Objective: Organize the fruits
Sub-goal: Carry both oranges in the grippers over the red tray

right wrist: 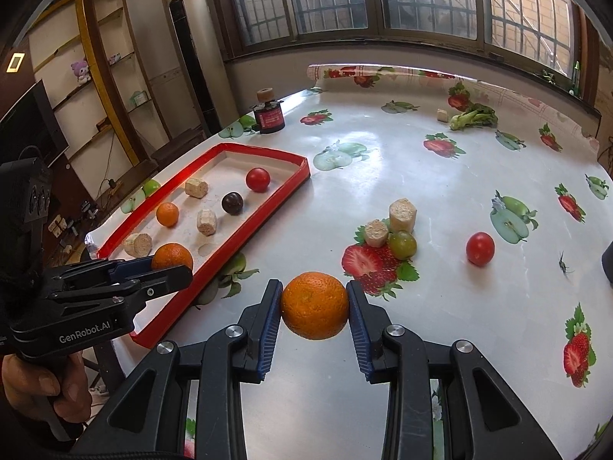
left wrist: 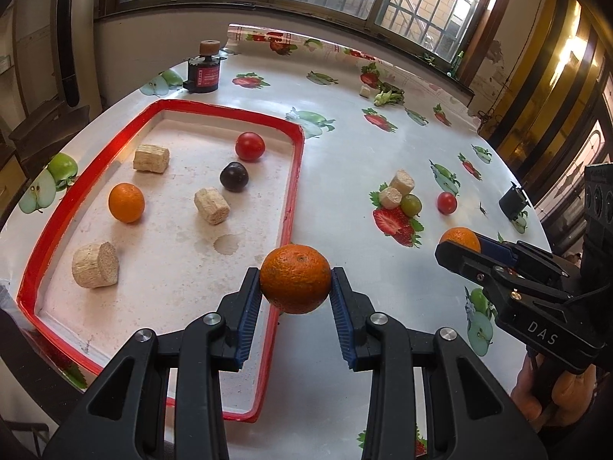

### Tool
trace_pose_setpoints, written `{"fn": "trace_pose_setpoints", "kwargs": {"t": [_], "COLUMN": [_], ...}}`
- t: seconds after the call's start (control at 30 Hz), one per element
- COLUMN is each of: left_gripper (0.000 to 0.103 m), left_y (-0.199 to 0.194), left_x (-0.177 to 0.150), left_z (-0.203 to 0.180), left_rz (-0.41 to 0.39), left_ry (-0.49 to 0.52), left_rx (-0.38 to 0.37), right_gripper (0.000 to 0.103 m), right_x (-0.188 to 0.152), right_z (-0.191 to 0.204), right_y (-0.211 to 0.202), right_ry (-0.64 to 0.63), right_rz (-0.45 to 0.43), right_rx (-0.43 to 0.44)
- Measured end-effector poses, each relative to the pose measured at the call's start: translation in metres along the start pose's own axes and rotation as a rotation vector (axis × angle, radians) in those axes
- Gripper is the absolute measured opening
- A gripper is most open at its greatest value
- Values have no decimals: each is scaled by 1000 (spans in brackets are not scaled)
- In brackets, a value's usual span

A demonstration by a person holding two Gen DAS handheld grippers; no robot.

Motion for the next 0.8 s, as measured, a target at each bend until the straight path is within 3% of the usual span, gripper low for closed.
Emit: {"fn": "trace_pose_setpoints", "kwargs": {"t": [0.8], "left_gripper": [34], "left_y": [-19], "left_x": [-12], "left_z": [73], "left_rz": [-1], "left_ry": [-107], "left_rx": [83], "right_gripper": [35], "right_x": [29], "right_z": [65], "right_y": [39], "right_ry": [-80], "right_rz": [12], "right_rx": [115]}}
Point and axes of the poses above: each gripper's, at about its wrist camera, not at the fingertips, and y roughly the way its jaws point, z to its left, x to its top, the point moved 6 cm from there along y, roughly the way its jaws point, and after that the axes turned 2 degrees about -y, right-handed, at the moved point
